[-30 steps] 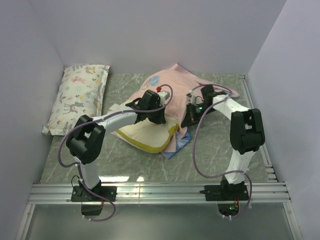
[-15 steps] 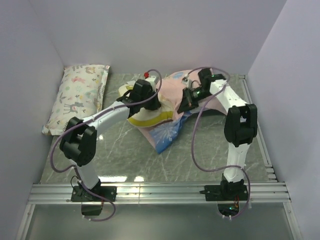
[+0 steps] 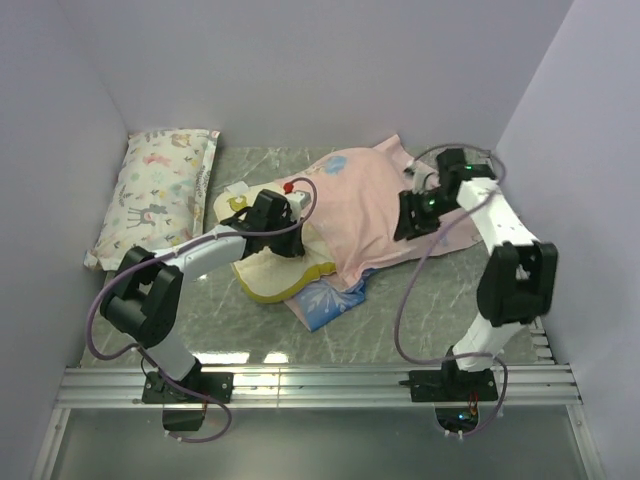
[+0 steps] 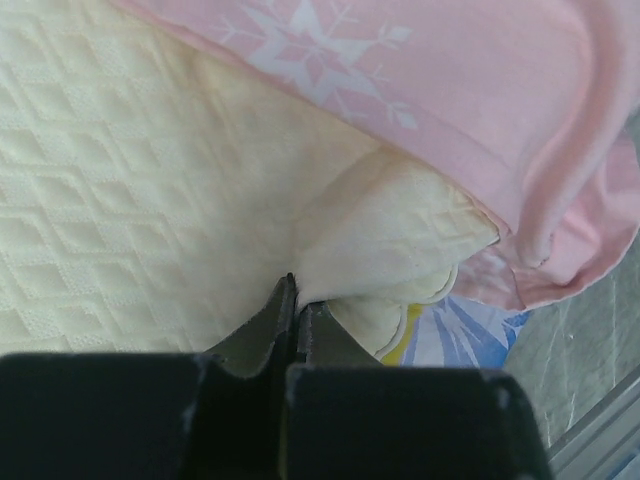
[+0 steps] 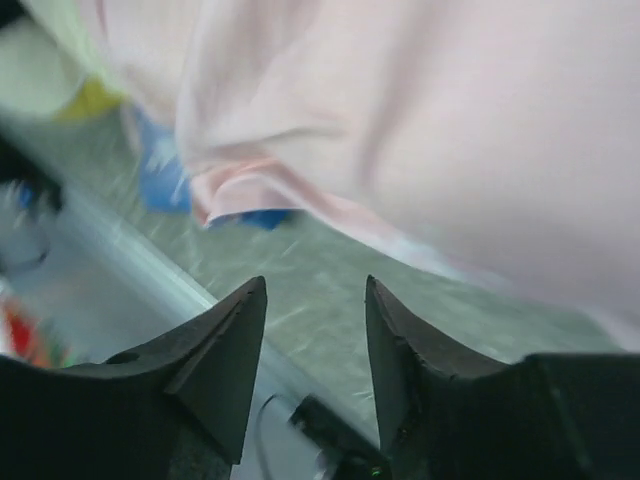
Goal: Put the pillow into the pillowcase
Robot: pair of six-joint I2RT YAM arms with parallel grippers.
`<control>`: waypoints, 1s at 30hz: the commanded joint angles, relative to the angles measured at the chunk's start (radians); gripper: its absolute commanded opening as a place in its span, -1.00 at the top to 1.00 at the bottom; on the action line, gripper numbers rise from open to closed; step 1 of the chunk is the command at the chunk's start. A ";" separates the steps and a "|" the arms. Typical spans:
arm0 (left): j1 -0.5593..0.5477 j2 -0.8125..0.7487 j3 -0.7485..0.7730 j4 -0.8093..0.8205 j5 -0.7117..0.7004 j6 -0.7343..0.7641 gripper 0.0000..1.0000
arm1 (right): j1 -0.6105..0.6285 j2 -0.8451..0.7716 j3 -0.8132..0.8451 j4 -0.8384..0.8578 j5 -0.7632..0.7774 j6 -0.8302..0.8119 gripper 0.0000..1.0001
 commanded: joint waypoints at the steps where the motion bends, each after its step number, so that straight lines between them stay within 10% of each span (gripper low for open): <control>1: -0.021 -0.023 0.008 -0.031 0.081 0.105 0.99 | 0.005 -0.143 0.042 0.156 0.202 0.063 -0.01; 8: -0.200 -0.053 -0.003 0.050 0.179 0.046 0.98 | 0.149 0.064 0.280 0.123 0.238 0.135 0.01; 13: -0.118 -0.104 -0.004 0.074 0.263 0.007 0.04 | 0.284 0.010 0.141 0.202 0.309 0.144 -0.12; 25: 0.178 -0.514 -0.204 -0.295 0.187 -0.194 -0.75 | 0.563 0.036 0.067 0.249 0.592 0.131 -0.55; 30: 0.272 -0.490 -0.297 -0.321 0.201 -0.330 -0.99 | 0.567 0.116 0.093 0.216 0.649 0.129 0.12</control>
